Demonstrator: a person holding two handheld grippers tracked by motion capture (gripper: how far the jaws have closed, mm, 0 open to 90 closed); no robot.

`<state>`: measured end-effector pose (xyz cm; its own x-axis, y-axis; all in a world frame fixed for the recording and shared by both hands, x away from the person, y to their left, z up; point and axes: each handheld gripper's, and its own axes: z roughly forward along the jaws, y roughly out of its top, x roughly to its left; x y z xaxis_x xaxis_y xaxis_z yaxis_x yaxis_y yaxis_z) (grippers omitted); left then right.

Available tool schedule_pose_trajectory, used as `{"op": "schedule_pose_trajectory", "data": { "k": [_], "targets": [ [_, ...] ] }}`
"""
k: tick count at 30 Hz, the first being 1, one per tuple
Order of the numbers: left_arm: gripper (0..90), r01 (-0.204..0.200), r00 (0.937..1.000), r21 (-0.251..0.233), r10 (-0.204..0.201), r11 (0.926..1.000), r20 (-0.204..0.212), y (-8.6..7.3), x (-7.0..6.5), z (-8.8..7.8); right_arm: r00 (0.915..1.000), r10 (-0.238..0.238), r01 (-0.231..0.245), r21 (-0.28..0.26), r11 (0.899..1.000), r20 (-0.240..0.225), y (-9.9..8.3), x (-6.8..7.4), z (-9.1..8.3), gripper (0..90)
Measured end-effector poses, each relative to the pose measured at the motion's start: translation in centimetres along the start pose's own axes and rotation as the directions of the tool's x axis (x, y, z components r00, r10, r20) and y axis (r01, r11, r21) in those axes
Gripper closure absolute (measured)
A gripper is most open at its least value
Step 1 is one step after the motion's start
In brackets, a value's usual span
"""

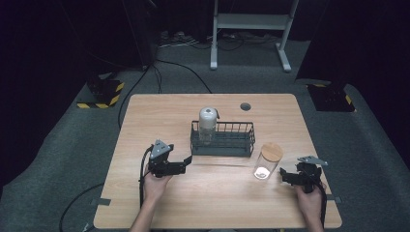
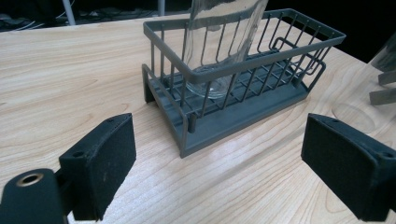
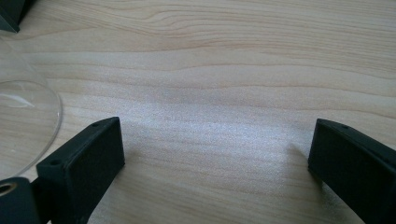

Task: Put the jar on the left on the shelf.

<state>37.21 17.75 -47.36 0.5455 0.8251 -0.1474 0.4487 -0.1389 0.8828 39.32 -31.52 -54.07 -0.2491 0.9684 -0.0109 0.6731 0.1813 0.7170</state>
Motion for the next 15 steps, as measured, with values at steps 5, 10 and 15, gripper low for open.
{"op": "schedule_pose_trajectory", "data": {
  "k": [5,10,15],
  "targets": [
    [10.4,-0.009,0.9999,0.021,0.010,0.9997,-0.014,-0.3,0.0,0.3,1.0000,0.000,0.000,0.000,1.000,0.000,0.0,0.0,0.0,3.1],
    [10.5,-0.014,0.9995,0.035,0.015,0.9993,-0.026,-0.7,0.0,0.7,1.0000,0.000,0.000,0.000,1.000,0.000,0.0,0.0,0.0,3.1],
    [10.6,-0.015,0.9992,0.056,0.017,0.9983,-0.036,-1.1,0.2,1.2,1.0000,0.000,0.000,0.000,1.000,0.000,0.0,0.0,0.0,3.1]
  ]
}}
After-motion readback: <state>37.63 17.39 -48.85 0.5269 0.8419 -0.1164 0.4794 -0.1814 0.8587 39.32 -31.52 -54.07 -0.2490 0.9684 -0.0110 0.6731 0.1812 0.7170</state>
